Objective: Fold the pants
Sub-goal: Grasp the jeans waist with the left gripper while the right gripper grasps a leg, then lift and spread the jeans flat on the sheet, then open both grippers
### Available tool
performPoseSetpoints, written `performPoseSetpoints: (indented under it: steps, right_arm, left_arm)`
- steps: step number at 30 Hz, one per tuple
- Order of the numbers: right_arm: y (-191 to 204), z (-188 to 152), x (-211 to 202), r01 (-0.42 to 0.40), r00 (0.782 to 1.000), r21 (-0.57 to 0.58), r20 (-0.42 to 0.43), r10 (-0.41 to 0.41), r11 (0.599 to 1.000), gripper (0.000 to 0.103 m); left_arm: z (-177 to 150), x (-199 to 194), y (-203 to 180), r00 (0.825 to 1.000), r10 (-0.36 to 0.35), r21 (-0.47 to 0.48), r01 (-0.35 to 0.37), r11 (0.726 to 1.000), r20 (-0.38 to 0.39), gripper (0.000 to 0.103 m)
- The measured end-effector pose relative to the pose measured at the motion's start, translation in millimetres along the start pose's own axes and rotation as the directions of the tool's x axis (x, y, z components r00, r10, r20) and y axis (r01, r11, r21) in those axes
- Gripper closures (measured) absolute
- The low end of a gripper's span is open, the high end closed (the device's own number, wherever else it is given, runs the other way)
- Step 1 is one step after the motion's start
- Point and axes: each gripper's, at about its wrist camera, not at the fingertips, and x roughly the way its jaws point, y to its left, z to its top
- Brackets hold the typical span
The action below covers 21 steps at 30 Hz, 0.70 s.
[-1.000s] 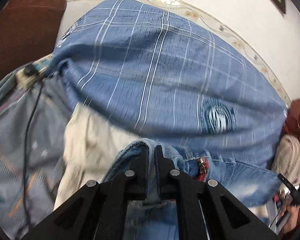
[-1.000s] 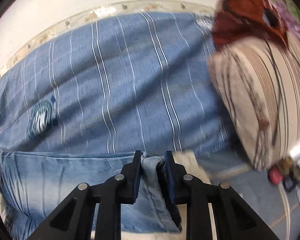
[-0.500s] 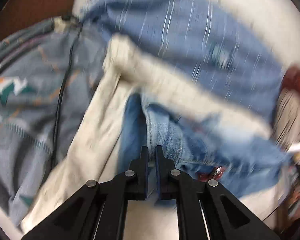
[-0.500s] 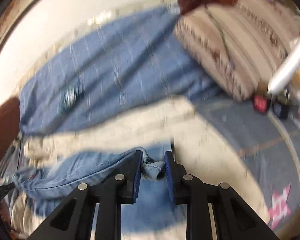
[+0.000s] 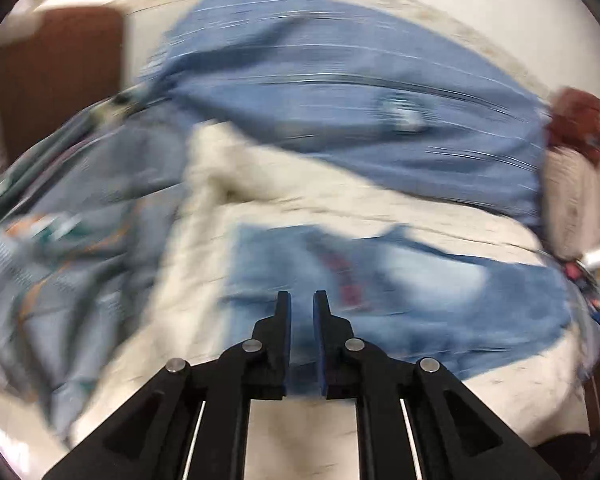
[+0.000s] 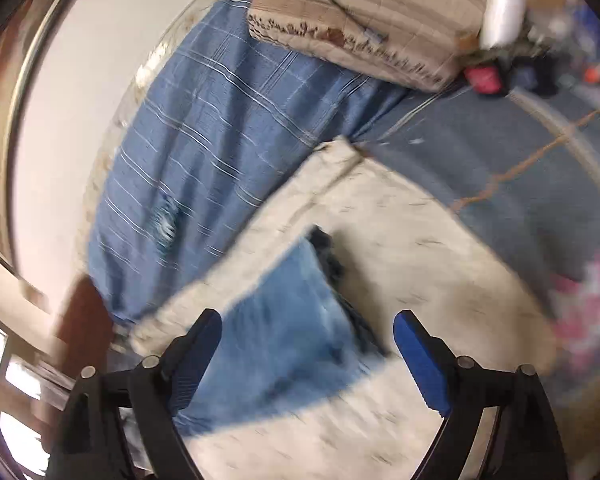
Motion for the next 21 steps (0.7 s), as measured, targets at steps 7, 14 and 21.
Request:
performPoseSetpoints:
  steps: [7, 14, 21]
  right_arm:
    - [-30.3, 33.7, 108.4, -0.084, 0.966, 0.231, -0.218, 0.136, 0.969, 0.013]
    - [-9.7, 23.9, 144.8, -0.250, 0.891, 0.243, -0.322, 0.321, 0.937, 0.015]
    - [79.8, 15.6, 57.6, -0.443, 0.897, -0.070, -0.041, 0.441, 0.894, 0.015]
  left_arm:
    - [-3.3, 62.3, -106.5, 0.964, -0.248, 0.121, 0.258, 0.959, -0.092, 0.091]
    - [-33.6, 118.5, -152.4, 0.897, -0.337, 0.139, 0.387, 0.911, -0.287, 0.091]
    - [-48.2, 113.1, -142.8, 0.870, -0.342, 0.144, 0.412, 0.900, -0.354, 0.091]
